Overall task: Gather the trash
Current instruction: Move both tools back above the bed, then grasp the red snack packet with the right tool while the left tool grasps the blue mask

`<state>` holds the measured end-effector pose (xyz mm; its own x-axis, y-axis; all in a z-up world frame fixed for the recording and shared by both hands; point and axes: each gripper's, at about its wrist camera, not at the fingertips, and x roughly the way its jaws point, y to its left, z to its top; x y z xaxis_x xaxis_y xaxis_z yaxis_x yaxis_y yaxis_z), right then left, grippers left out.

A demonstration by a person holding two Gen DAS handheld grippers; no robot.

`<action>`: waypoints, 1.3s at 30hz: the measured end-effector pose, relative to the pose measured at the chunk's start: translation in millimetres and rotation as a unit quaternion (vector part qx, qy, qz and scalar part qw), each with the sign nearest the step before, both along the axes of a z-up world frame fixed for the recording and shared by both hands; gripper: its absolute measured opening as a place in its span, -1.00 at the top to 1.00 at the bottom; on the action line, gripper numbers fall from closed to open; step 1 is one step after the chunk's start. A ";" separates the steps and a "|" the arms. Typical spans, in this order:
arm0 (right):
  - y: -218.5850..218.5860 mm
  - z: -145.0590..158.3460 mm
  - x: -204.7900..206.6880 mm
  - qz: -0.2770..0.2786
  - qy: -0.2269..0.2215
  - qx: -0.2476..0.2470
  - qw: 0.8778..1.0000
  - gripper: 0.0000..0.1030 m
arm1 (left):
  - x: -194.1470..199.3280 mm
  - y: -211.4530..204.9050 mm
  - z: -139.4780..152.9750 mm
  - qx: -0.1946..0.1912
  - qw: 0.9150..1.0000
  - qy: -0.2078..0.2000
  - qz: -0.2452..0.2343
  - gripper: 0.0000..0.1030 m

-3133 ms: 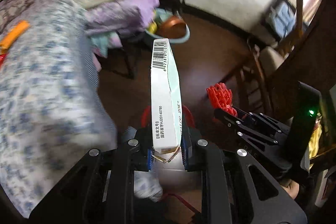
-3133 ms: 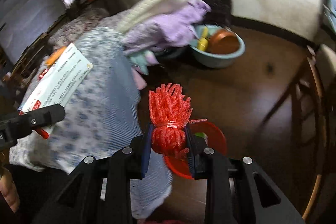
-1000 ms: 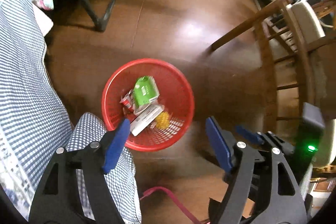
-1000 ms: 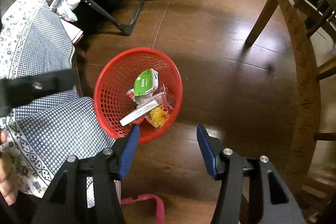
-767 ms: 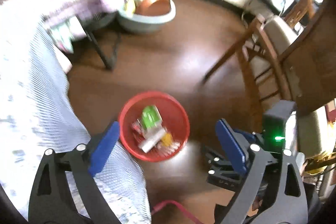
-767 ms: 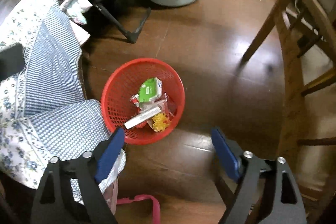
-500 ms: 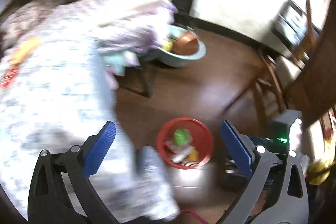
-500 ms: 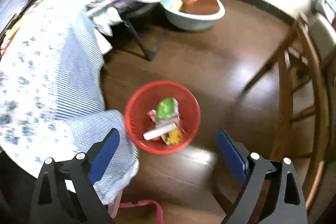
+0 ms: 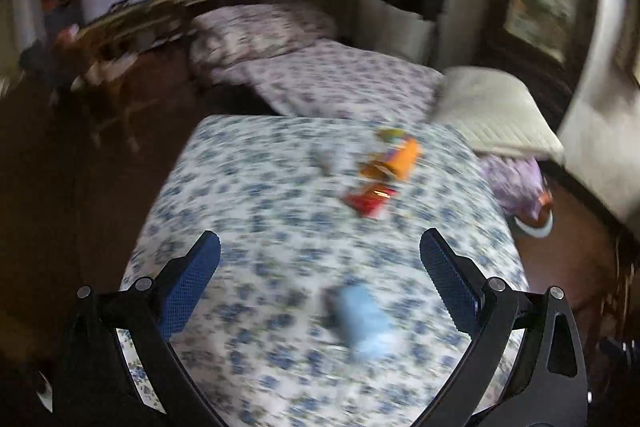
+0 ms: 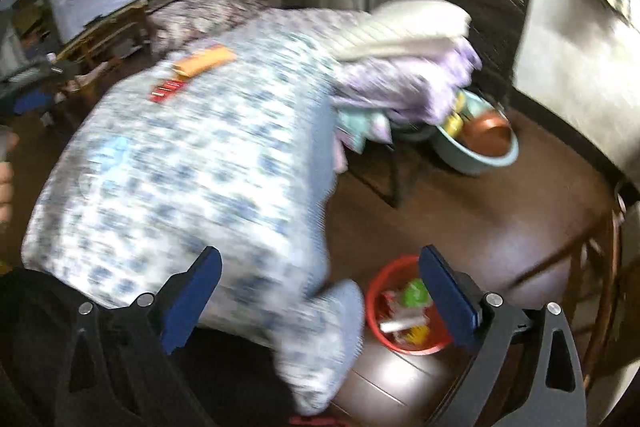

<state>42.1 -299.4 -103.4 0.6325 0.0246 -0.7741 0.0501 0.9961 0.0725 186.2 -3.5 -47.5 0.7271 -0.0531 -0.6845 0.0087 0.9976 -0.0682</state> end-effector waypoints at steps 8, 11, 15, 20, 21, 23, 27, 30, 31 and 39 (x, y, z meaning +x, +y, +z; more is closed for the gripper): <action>101.4 15.5 43.7 0.078 -0.012 0.017 0.997 -0.88 | 7.8 57.2 -14.4 -0.018 0.998 -0.004 0.061 -0.86; 130.9 10.6 56.7 0.098 -0.001 0.025 0.995 -0.88 | 5.7 68.0 -15.4 -0.035 0.997 0.000 0.065 -0.87; 159.3 8.3 64.7 0.125 0.005 0.009 0.992 -0.88 | 8.4 74.2 -18.6 -0.051 0.997 0.011 0.065 -0.86; 168.2 17.5 90.1 0.123 -0.012 -0.003 0.992 -0.88 | 10.0 80.6 -17.5 -0.057 0.995 0.010 0.083 -0.87; 169.5 21.0 100.9 0.117 -0.020 -0.008 0.993 -0.88 | 10.4 81.7 -18.4 -0.054 0.994 0.011 0.090 -0.87; 171.5 22.4 125.1 0.107 -0.031 -0.017 0.994 -0.88 | 13.2 84.8 -21.6 -0.053 0.993 0.019 0.103 -0.86; 176.7 11.3 182.0 0.087 -0.030 -0.017 0.996 -0.88 | 14.7 96.6 -28.1 -0.071 0.990 0.032 0.118 -0.86; 179.2 -1.1 218.8 0.081 -0.015 0.008 0.997 -0.88 | 14.9 103.3 -30.9 -0.080 0.988 0.035 0.124 -0.86; 180.9 -4.6 226.2 0.079 -0.008 0.009 0.997 -0.88 | 15.4 104.3 -31.8 -0.082 0.988 0.036 0.124 -0.86; 175.7 -27.0 278.9 0.017 0.021 0.054 0.998 -0.88 | 24.5 104.7 -38.7 -0.095 0.987 0.051 0.118 -0.86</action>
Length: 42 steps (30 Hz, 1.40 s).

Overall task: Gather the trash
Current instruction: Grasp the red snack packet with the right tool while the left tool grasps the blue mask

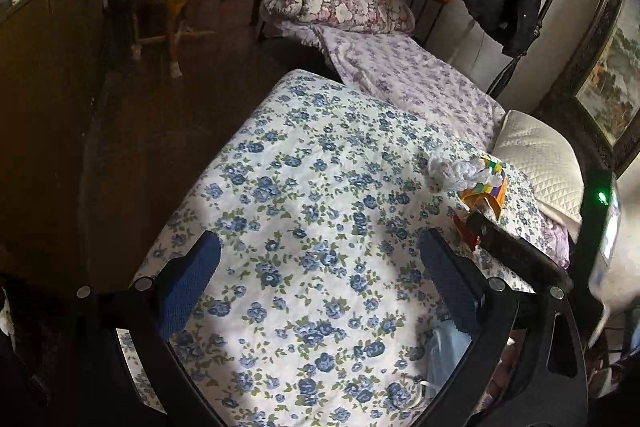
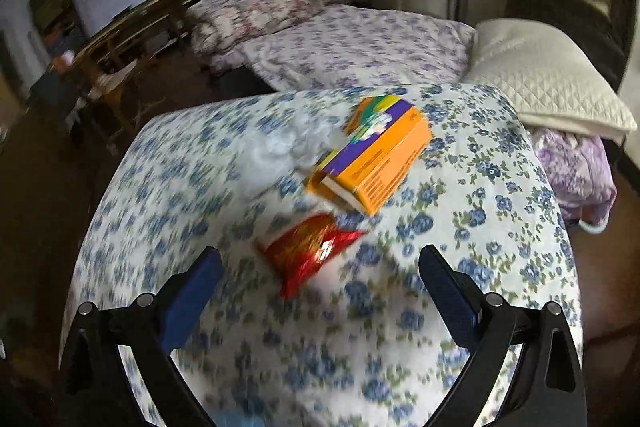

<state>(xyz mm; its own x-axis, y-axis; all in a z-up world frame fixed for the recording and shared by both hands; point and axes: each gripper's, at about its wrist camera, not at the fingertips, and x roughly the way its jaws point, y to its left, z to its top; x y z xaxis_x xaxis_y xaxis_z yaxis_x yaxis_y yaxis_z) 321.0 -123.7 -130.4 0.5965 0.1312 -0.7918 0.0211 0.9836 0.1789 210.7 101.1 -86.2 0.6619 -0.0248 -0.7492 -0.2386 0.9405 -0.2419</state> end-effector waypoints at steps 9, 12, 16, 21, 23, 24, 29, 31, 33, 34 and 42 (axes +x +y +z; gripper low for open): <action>20.3 -18.0 9.7 0.021 0.020 -0.057 0.998 0.29 | 5.3 -7.9 -0.8 0.018 1.000 -0.001 -0.012 -0.86; 25.5 -17.3 -7.2 0.040 0.015 -0.069 0.997 0.40 | 4.8 -5.6 -1.7 0.011 1.000 0.000 -0.012 -0.86; 18.1 -11.7 -37.9 0.053 0.003 -0.067 0.996 0.40 | 5.0 -5.7 -2.9 0.012 1.000 0.002 -0.015 -0.86; -16.0 9.6 -96.6 0.030 -0.037 -0.081 0.996 0.40 | -0.7 -15.4 -12.0 -0.027 0.997 0.023 -0.066 -0.86; -32.8 14.6 -120.1 0.015 -0.047 -0.086 0.995 0.40 | -8.1 -25.1 -17.4 -0.050 0.994 0.035 -0.092 -0.87; -39.3 15.1 -128.0 0.010 -0.048 -0.083 0.995 0.39 | -12.4 -34.4 -20.8 -0.061 0.992 0.041 -0.107 -0.87; -61.8 11.6 -154.0 0.000 -0.040 -0.038 0.998 0.39 | -23.6 -105.0 -35.2 0.012 0.984 0.073 -0.163 -0.86; -63.9 12.6 -160.6 0.001 -0.041 -0.033 0.999 0.39 | -24.6 -123.6 -41.9 0.043 0.981 0.081 -0.170 -0.86; -70.3 15.0 -165.5 -0.002 -0.044 -0.024 0.999 0.38 | -21.8 -130.7 -50.1 0.066 0.980 0.090 -0.163 -0.86; -72.1 16.1 -168.0 -0.003 -0.044 -0.022 0.999 0.38 | -19.1 -133.0 -55.8 0.069 0.979 0.100 -0.161 -0.86; -82.2 17.8 -178.8 -0.015 -0.049 -0.009 0.999 0.38 | -12.7 -139.1 -71.1 0.113 0.977 0.095 -0.150 -0.25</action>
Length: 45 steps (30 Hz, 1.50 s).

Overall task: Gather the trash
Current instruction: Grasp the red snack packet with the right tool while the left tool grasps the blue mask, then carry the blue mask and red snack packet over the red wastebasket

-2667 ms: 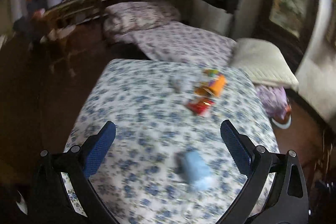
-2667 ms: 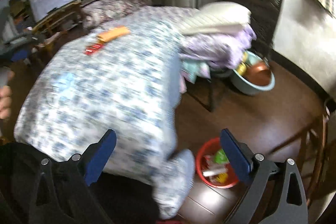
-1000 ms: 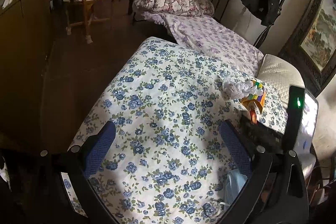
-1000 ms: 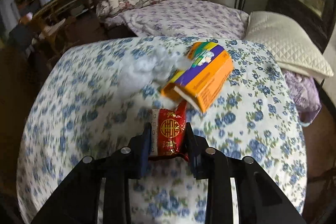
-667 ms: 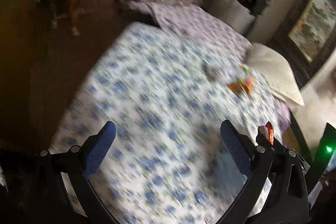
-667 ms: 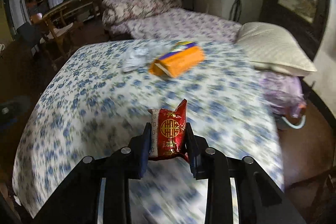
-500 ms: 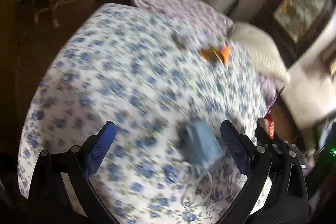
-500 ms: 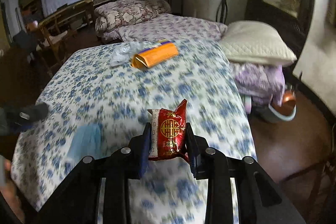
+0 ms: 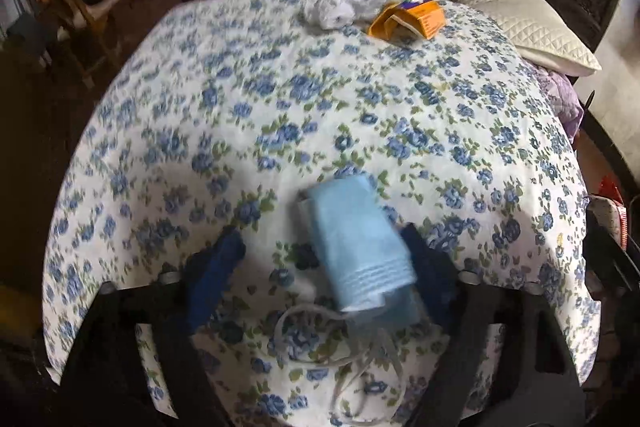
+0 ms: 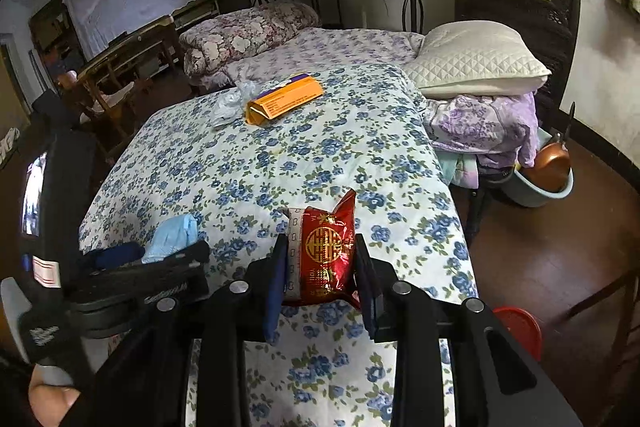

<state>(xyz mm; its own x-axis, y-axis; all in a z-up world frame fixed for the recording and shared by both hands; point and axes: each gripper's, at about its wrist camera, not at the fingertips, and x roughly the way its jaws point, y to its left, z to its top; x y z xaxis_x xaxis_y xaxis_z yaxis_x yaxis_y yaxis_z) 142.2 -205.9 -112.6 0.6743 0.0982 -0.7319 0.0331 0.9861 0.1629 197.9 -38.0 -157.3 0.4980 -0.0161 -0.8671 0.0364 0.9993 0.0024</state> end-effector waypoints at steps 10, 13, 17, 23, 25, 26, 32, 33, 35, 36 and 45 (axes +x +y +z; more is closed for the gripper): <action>5.5 8.8 -7.8 0.009 -0.005 0.007 1.000 0.38 | -2.4 26.0 31.2 -0.065 0.996 -0.061 0.015 0.56; 10.6 13.3 -8.9 0.014 -0.007 0.004 1.000 0.38 | -3.4 31.7 36.8 -0.074 0.995 -0.068 0.020 0.56; 15.9 17.1 -9.8 0.019 -0.009 -0.001 1.000 0.38 | -1.6 32.2 37.1 -0.078 0.995 -0.064 0.019 0.56; 15.1 22.8 -13.7 0.020 -0.013 0.000 1.000 0.38 | -6.1 33.5 39.5 -0.076 0.995 -0.069 0.014 0.56; 11.3 25.5 -16.1 0.017 -0.017 0.001 1.000 0.38 | -9.2 32.7 39.9 -0.081 0.995 -0.063 0.004 0.56; 7.9 26.8 -17.6 0.015 -0.018 0.004 1.000 0.38 | -12.0 31.6 40.6 -0.084 0.995 -0.060 -0.002 0.56; -17.8 32.5 -31.0 -0.004 -0.024 0.004 1.000 0.38 | -29.1 13.8 54.2 -0.068 0.994 -0.078 -0.025 0.56; -24.0 32.2 -34.5 -0.009 -0.023 0.002 1.000 0.38 | -32.4 6.3 58.6 -0.065 0.994 -0.083 -0.033 0.56; -35.4 30.3 -40.3 -0.020 -0.020 0.002 1.000 0.38 | -42.1 -14.1 70.6 -0.058 0.992 -0.099 -0.056 0.56; -43.2 28.8 -43.7 -0.027 -0.017 0.003 0.999 0.38 | -45.6 -21.5 74.6 -0.056 0.991 -0.104 -0.065 0.56; -138.5 7.1 -97.4 -0.100 0.010 -0.011 0.995 0.38 | -85.3 -141.4 79.9 -0.053 0.977 -0.086 -0.187 0.55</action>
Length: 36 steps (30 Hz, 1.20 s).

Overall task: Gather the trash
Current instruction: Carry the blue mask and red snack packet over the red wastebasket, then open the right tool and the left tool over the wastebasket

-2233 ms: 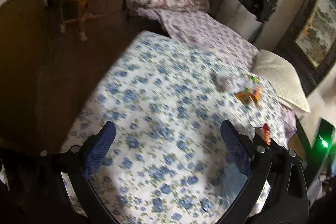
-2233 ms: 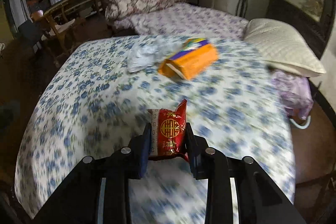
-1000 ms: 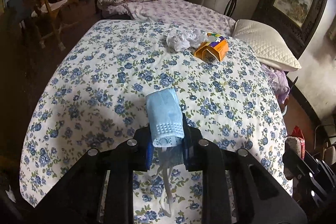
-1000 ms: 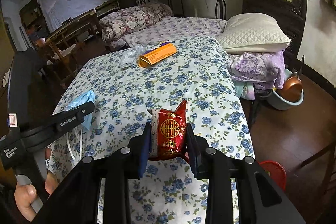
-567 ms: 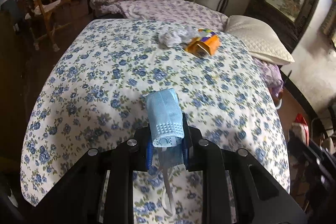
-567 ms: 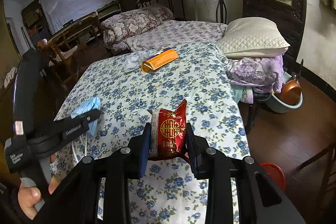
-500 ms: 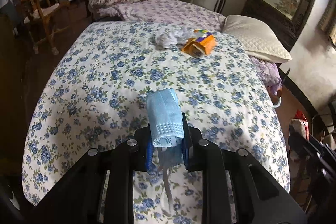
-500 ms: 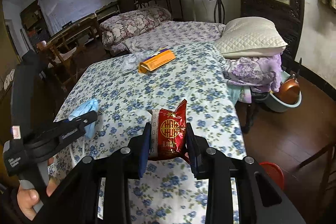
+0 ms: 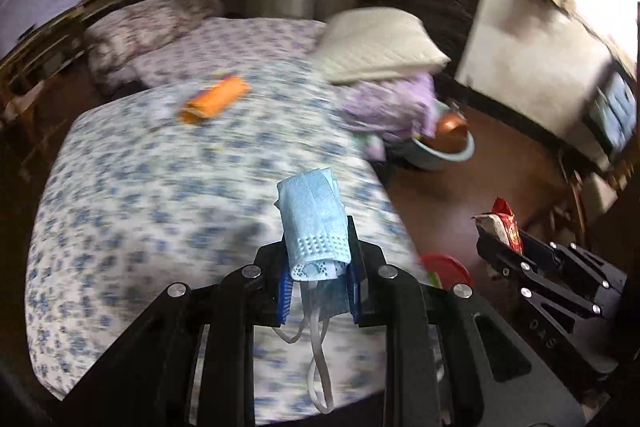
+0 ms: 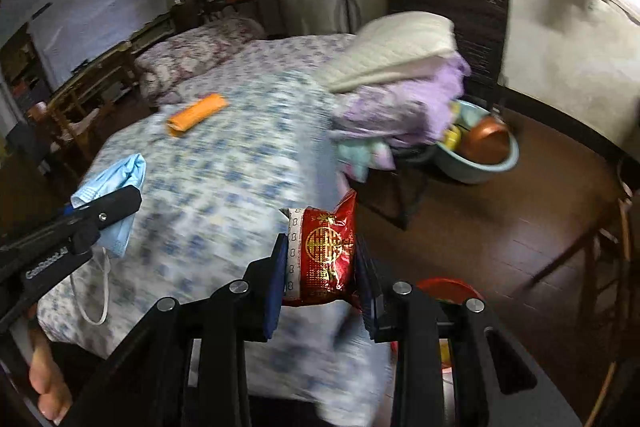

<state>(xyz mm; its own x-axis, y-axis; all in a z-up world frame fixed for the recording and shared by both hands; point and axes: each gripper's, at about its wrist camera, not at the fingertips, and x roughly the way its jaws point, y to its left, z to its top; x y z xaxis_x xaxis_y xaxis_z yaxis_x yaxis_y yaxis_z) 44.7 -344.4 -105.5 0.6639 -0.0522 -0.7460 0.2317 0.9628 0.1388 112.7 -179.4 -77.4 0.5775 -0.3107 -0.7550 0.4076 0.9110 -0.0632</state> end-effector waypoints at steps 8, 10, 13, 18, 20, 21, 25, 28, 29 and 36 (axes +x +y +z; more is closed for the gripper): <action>-96.6 -42.6 -42.0 -0.069 0.033 0.009 0.997 0.37 | -14.6 -107.2 -46.0 0.035 0.996 0.052 -0.061 0.55; -111.9 -54.9 -46.6 -0.080 0.040 0.015 0.996 0.37 | -15.7 -132.4 -63.4 0.044 0.994 0.068 -0.072 0.55; -139.3 -80.5 -53.8 -0.102 0.052 0.030 0.993 0.37 | -18.2 -171.4 -98.1 0.068 0.990 0.091 -0.087 0.55; -174.9 -130.0 -64.2 -0.125 0.082 0.055 0.987 0.37 | -17.3 -226.6 -164.8 0.113 0.979 0.134 -0.101 0.55; -183.6 -153.4 -64.5 -0.116 0.093 0.061 0.987 0.37 | -15.7 -239.2 -185.6 0.125 0.976 0.144 -0.103 0.55; -186.1 -162.2 -64.2 -0.113 0.096 0.066 0.987 0.37 | -16.0 -242.9 -193.1 0.130 0.975 0.147 -0.103 0.55; -194.3 -207.9 -55.3 -0.104 0.118 0.102 0.982 0.37 | -5.7 -256.0 -227.1 0.145 0.970 0.168 -0.102 0.55; -192.6 -235.1 -43.2 -0.102 0.133 0.119 0.979 0.37 | 1.7 -263.4 -244.3 0.148 0.967 0.180 -0.106 0.55; -192.3 -240.4 -39.6 -0.101 0.137 0.120 0.978 0.37 | 3.6 -266.1 -251.1 0.150 0.965 0.183 -0.109 0.55; -195.5 -285.5 -20.8 -0.107 0.154 0.141 0.972 0.35 | 16.2 -276.3 -285.9 0.169 0.957 0.210 -0.110 0.55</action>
